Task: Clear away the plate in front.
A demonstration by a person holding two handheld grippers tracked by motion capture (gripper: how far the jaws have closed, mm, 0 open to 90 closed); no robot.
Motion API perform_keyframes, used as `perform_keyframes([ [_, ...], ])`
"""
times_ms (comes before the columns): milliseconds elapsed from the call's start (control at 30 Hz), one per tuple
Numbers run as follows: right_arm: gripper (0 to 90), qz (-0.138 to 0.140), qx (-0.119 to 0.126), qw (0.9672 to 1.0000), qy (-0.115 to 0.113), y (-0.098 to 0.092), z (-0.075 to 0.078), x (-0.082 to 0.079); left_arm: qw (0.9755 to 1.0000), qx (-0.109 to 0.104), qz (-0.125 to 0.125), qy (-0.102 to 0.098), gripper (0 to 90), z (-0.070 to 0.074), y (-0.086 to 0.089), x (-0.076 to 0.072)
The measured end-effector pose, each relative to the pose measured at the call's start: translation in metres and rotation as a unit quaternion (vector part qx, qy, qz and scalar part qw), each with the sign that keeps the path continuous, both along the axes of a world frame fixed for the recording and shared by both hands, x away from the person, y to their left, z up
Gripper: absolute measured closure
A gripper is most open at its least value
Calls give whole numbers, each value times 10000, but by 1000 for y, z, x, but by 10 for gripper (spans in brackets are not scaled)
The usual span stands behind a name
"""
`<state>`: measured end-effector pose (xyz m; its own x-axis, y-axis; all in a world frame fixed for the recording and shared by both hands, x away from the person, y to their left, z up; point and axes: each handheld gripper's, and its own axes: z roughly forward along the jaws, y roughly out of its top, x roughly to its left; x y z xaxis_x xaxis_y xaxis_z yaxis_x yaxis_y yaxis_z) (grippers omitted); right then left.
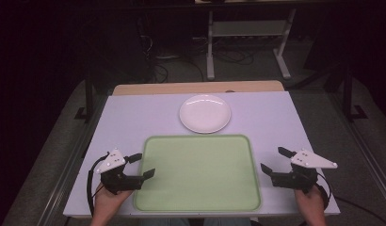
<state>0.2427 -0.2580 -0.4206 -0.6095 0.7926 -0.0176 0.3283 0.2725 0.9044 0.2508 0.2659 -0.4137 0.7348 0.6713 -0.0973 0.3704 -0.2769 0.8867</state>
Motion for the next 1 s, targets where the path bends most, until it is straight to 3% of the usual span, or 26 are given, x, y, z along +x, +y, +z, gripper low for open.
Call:
perform_keyframes([
  [67, 134, -14, -11, 10000, -6, -1, 0, 0, 10000, -2, 15, 34, 227, 3, -1, 1],
  [167, 134, -50, 6, 10000, -15, -3, 0, -1, 9998, -167, -21, 90, 240, 6, -2, 4],
  [267, 134, -69, 26, 10000, -26, -3, 0, -1, 9992, -295, -92, 266, 239, 9, -6, 10],
  [600, 133, -89, 29, 9999, -73, -3, 3, -1, 9969, -405, -325, 599, 224, 21, -25, 32],
  [667, 133, -98, 64, 9999, -102, -4, 4, -1, 9943, -536, -359, 849, 224, 23, -31, 45],
  [833, 134, -86, 71, 9999, -108, -4, 5, -1, 9922, -683, -321, 994, 228, 28, -37, 60],
  [900, 134, -86, 87, 9999, -119, -4, 5, -1, 9893, -812, -334, 1162, 228, 30, -41, 72],
  [1000, 133, -83, 71, 9999, -114, -4, 6, -1, 9887, -803, -315, 1223, 228, 32, -44, 79],
])
